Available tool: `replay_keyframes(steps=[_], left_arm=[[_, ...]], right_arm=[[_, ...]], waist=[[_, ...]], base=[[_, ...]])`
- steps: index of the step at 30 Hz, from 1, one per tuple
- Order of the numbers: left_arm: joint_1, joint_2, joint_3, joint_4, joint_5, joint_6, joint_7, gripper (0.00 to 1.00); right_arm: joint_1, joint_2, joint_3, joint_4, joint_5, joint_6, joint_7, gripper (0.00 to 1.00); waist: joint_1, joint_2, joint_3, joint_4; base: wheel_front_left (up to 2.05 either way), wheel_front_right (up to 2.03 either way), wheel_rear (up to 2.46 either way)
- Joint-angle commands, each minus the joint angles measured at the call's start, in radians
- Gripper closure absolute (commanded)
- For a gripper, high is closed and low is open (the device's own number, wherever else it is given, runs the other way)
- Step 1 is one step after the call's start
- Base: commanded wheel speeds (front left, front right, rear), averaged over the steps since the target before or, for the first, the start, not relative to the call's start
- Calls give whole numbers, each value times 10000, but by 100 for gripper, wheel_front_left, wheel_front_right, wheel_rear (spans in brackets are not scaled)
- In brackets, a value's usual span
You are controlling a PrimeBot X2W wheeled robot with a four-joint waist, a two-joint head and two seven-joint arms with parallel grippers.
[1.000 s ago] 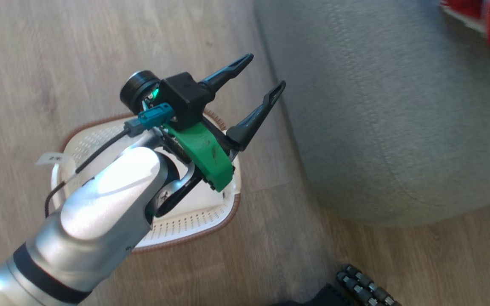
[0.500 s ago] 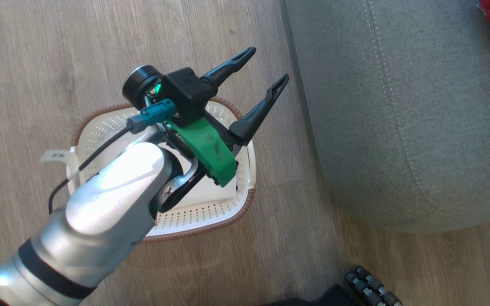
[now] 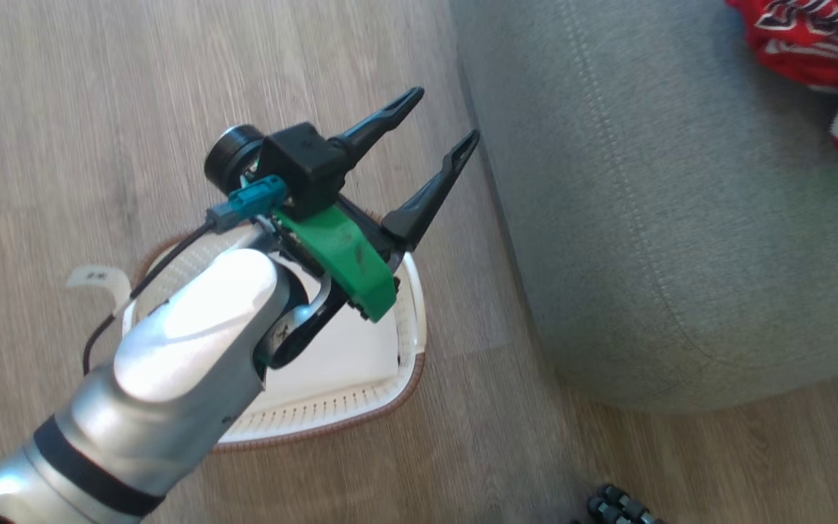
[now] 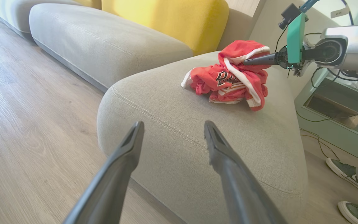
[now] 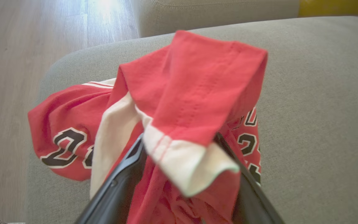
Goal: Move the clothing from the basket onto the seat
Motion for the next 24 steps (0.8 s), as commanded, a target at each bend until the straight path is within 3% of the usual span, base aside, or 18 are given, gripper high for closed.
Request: replay_keyframes(steps=[1, 13, 24], left_arm=[[27, 157, 332, -248, -61, 10, -101, 0], [940, 417, 571, -185, -515, 328, -518, 0], [1725, 596, 864, -315, -870, 776, -849, 0]], right_arm=[[301, -406, 95, -325, 106, -2, 17, 0], [1427, -1149, 916, -1873, 717, -2, -672, 0], [2742, -1674, 616, -3566, 767, -2, -1874, 0]], waist=[[0, 0, -337, -116], [0, 0, -1884, -157], [0, 0, -2952, 339]], base=[[0, 0, 0], [0, 0, 0], [0, 0, 0]])
